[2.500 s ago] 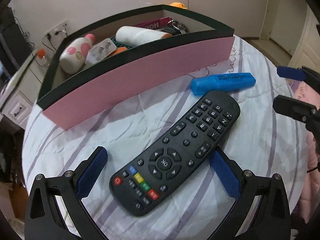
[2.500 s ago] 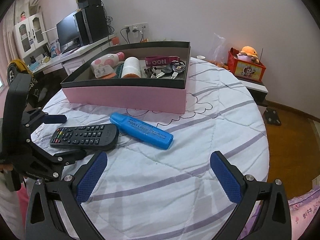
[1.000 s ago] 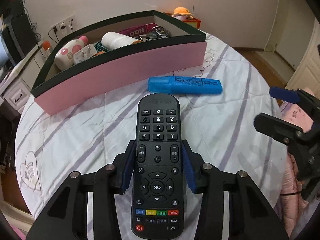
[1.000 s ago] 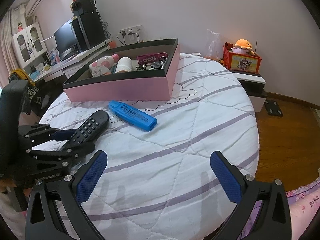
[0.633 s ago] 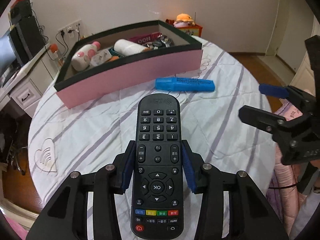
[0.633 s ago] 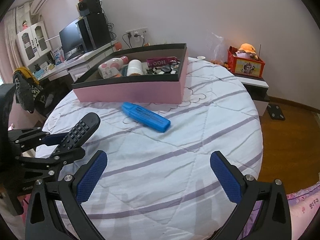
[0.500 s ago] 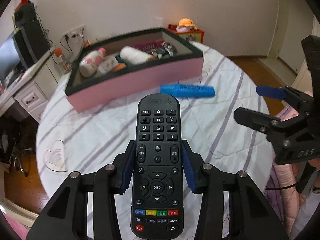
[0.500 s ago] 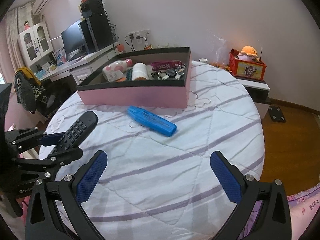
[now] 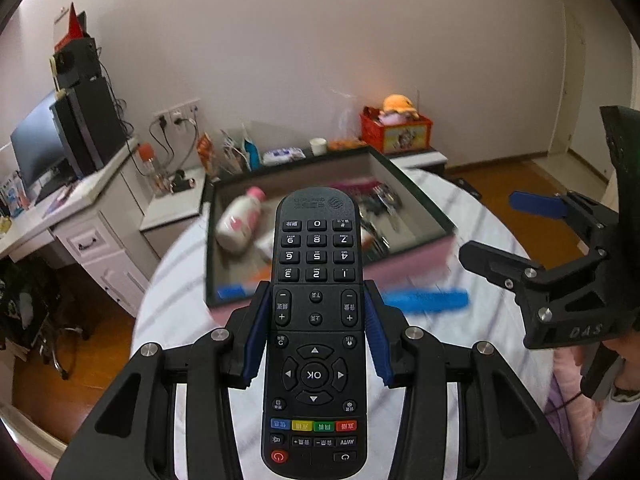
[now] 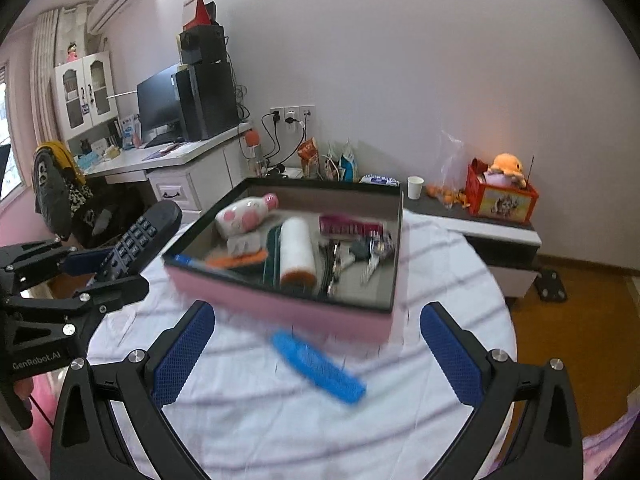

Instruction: Organize rigid objects

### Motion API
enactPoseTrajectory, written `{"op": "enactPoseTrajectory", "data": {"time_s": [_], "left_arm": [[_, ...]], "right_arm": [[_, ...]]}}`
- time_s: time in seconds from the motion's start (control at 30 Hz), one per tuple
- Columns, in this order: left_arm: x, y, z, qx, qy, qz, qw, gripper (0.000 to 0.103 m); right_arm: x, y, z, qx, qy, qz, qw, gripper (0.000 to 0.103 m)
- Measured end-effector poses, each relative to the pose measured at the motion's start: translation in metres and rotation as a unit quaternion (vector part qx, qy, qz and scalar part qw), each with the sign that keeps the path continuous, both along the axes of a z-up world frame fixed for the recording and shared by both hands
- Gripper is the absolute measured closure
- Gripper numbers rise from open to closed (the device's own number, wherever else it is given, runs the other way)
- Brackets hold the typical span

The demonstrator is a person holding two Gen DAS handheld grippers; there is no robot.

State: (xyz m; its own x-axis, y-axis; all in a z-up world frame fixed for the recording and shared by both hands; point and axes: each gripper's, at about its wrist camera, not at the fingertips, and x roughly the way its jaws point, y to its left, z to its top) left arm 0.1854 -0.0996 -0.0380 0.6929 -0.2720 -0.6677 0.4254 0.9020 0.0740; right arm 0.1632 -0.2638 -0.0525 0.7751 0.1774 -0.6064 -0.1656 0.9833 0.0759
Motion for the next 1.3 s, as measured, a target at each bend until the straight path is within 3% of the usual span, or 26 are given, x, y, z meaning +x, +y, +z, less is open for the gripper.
{"op": "enactPoseTrajectory", "data": {"time_s": [0.17,0.47,0.8,0.87,0.93,1.0,1.07,1.3], "left_arm": [[0.047,0.0,0.007,0.006,-0.001,0.007,1.0,0.059],[0.117,-0.005,-0.013,0.012,0.025,0.018,0.9994,0.059],[0.16,-0.012,-0.057,0.04,0.062,0.034,0.9967,0.059],[0.161,-0.014,-0.062,0.065,0.059,0.05,0.9949,0.058],[0.158,-0.012,-0.059,0.053,0.049,0.049,0.9962,0.053],[0.154,-0.007,-0.055,0.045,0.051,0.049,0.9965,0.024],[0.147,-0.003,-0.049,0.053,0.033,0.057,0.9964,0.013],[0.091,0.027,-0.021,0.031,0.007,0.072,0.9969,0.004]], "right_arm": [[0.039,0.008,0.009,-0.009,-0.013,0.01,1.0,0.0],[0.094,0.012,-0.013,-0.017,0.009,0.018,1.0,0.0],[0.111,0.008,-0.034,-0.017,0.033,0.019,0.999,0.0],[0.111,0.007,-0.035,-0.016,0.033,0.02,0.999,0.0],[0.11,0.008,-0.035,-0.014,0.034,0.02,0.999,0.0],[0.108,0.008,-0.034,-0.013,0.033,0.021,0.999,0.0],[0.105,0.009,-0.034,-0.015,0.035,0.022,0.999,0.0],[0.073,0.007,-0.017,-0.017,0.02,0.022,0.999,0.0]]}}
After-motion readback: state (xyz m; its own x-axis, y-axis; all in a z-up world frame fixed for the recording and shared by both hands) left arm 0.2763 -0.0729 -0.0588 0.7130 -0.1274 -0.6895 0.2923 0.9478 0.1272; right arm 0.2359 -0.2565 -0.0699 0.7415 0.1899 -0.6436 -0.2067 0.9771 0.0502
